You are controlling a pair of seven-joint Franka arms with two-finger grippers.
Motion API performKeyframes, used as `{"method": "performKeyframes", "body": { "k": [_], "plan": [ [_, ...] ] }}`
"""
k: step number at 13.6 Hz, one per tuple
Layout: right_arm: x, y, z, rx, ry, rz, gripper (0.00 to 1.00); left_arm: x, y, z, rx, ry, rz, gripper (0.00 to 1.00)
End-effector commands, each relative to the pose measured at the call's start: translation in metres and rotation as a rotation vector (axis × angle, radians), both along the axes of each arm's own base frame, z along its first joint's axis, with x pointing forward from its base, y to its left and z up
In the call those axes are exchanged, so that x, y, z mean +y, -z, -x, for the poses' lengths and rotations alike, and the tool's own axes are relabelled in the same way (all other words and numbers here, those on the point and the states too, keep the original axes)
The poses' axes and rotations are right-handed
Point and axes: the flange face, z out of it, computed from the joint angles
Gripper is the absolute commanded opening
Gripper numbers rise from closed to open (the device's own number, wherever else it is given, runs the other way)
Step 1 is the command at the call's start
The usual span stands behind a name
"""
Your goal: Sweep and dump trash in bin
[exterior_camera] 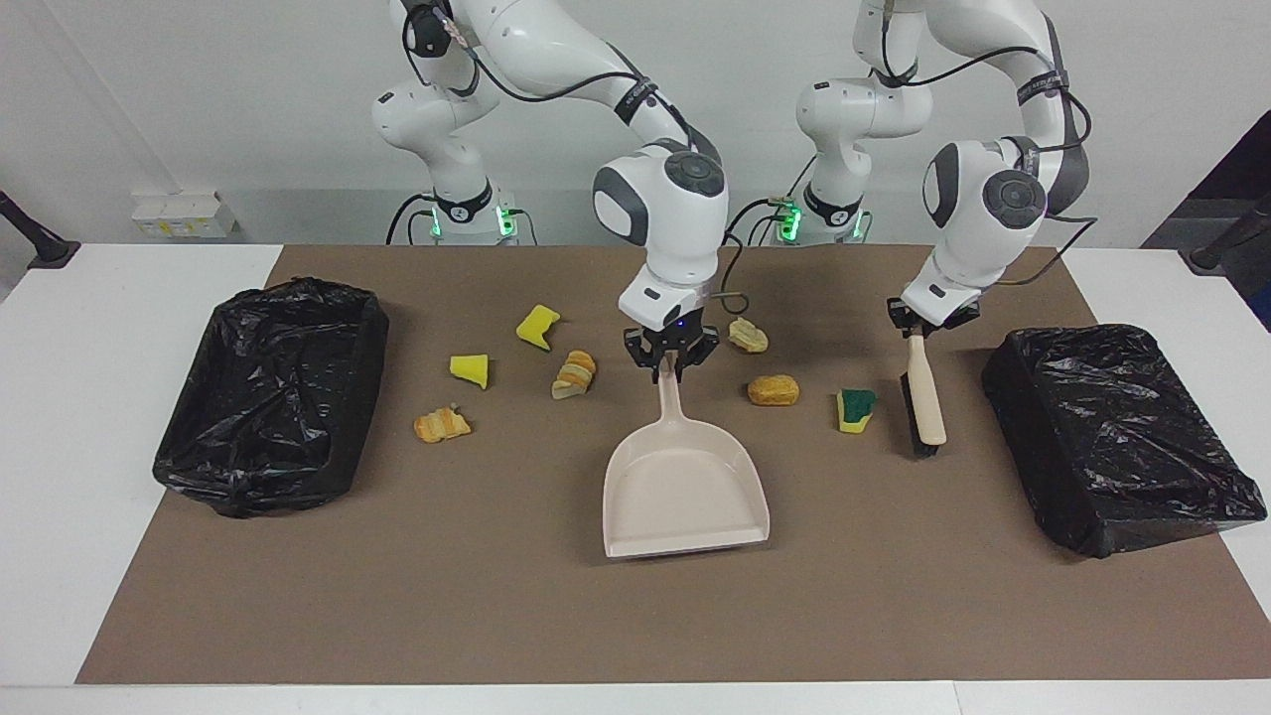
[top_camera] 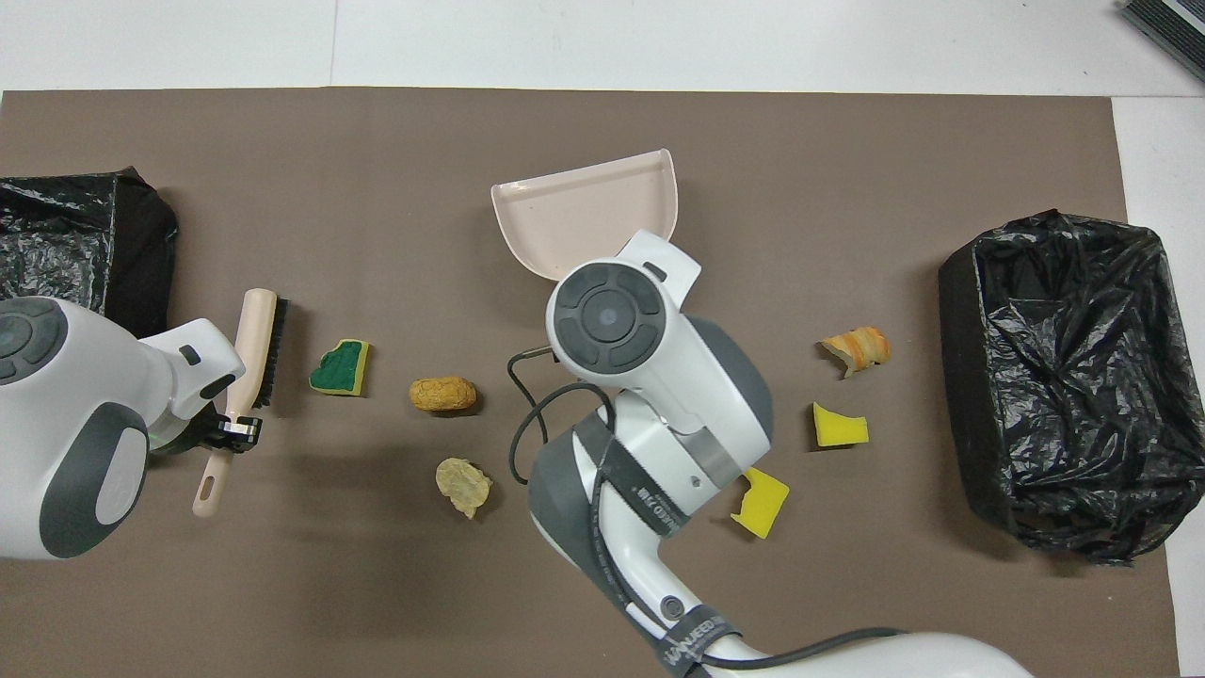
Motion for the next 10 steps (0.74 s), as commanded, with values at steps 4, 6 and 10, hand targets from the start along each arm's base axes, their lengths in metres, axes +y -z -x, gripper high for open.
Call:
{"method": "performKeyframes", "body": {
  "k": [4,6,10],
  "plan": [
    [-0.087,-0.019,-0.010,0.145,-0.520,0.072,0.00,-0.001,0.001,0.010,0.007,-0.006,-0.023,0.00],
    [-0.116,-0.021,-0.021,0.162,-0.707,0.081,0.00,-0.014,0.002,0.019,0.036,0.016,-0.031,0.00],
    [-0.147,-0.010,-0.028,0.217,-1.031,0.088,0.00,-0.041,0.007,0.028,0.029,-0.013,-0.038,0.00]
  ]
}}
